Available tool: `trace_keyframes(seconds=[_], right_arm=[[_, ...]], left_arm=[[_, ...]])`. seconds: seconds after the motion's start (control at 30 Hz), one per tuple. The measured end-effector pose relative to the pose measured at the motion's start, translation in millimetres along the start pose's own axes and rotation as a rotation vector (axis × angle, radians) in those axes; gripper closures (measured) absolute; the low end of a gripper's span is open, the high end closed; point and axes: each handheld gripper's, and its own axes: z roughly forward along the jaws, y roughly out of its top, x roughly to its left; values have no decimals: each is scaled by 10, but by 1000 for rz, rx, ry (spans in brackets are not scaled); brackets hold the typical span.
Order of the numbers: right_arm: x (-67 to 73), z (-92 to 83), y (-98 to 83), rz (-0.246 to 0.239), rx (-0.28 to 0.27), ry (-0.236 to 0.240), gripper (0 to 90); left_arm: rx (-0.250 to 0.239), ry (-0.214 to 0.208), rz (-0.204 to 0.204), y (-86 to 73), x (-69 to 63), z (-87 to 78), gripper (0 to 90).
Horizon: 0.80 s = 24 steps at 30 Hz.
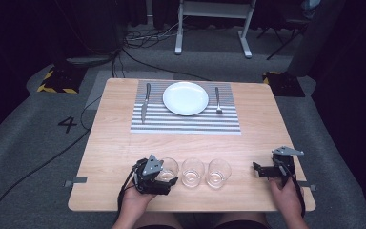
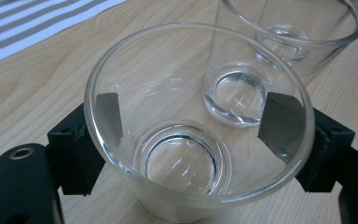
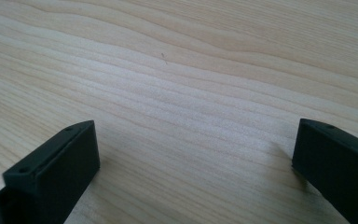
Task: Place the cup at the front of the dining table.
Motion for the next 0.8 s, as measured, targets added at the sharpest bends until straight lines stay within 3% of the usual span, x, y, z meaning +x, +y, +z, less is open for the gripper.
trace_keyframes(seconds=[0.3, 0.5, 0.8], right_arm=[[-1, 0, 0, -1, 0, 0, 5], [-3, 0, 0, -3, 0, -1, 6], [-3, 0, 0, -2, 0, -1, 5]], left_arm=[[10, 8, 11, 67, 13, -55, 189], [-8, -13, 9, 194, 21, -157, 189], [-60, 6, 22, 363, 79, -343, 189]])
